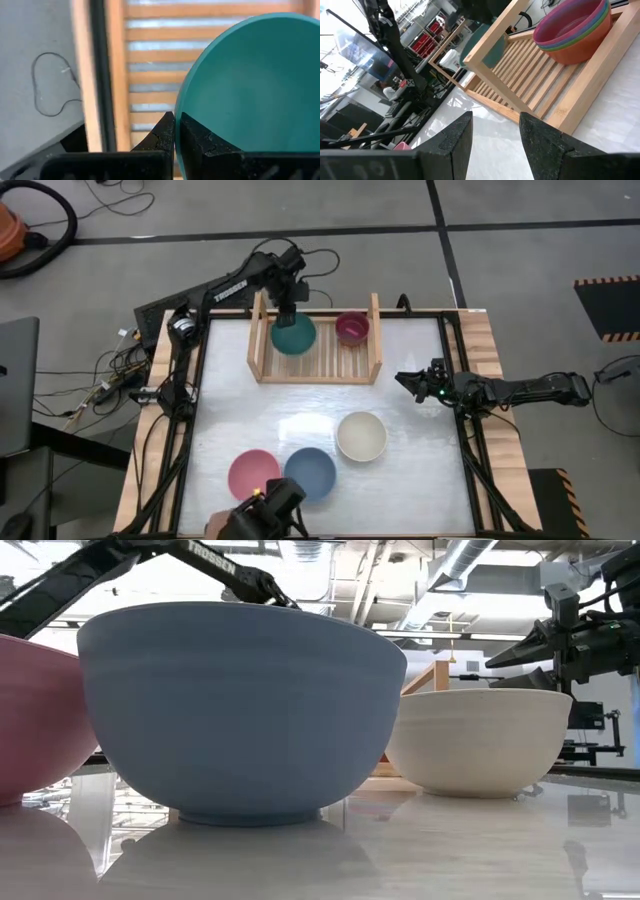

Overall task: Place and stack bowls onto a shelf
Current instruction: Put the large green bowl on the shelf

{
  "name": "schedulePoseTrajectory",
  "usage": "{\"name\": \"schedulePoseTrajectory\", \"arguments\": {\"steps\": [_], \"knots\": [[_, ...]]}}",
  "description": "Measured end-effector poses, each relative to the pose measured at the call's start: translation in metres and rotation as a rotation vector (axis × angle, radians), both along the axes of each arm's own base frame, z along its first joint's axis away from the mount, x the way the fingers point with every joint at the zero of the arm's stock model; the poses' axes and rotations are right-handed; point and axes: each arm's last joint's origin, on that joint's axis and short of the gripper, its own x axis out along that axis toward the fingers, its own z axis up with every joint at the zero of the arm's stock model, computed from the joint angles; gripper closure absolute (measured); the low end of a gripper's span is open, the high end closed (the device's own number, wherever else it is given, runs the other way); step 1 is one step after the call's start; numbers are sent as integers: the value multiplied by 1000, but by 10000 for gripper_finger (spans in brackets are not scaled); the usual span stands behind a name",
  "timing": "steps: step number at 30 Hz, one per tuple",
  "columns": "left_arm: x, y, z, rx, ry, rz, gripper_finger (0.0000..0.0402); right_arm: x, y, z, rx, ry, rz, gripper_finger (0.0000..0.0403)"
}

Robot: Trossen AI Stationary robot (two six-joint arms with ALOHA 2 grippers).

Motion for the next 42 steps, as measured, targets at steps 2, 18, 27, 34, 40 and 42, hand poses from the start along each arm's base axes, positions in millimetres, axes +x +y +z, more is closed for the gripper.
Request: {"name": "schedulePoseTrajectory", "arguments": {"steps": [2, 18, 27, 34, 40, 42], "knots": [[-2, 3, -7, -6, 35, -54, 401, 0, 0, 0, 0, 0, 0, 214], [-20, 35, -15, 74, -19, -160, 401, -1, -7, 0, -2, 0, -70, 214], [-16, 42, -38, 34, -8, -186, 401, -2, -13, 0, -2, 1, -119, 214], [-10, 42, -44, 53, -2, -209, 401, -2, -14, 0, -3, 1, -130, 214], [-14, 45, -47, 76, 69, -209, 401, -2, -14, 0, -16, 9, -127, 214], [-14, 45, -48, 81, 77, -205, 401, -2, -14, 0, -17, 9, -127, 214]]}}
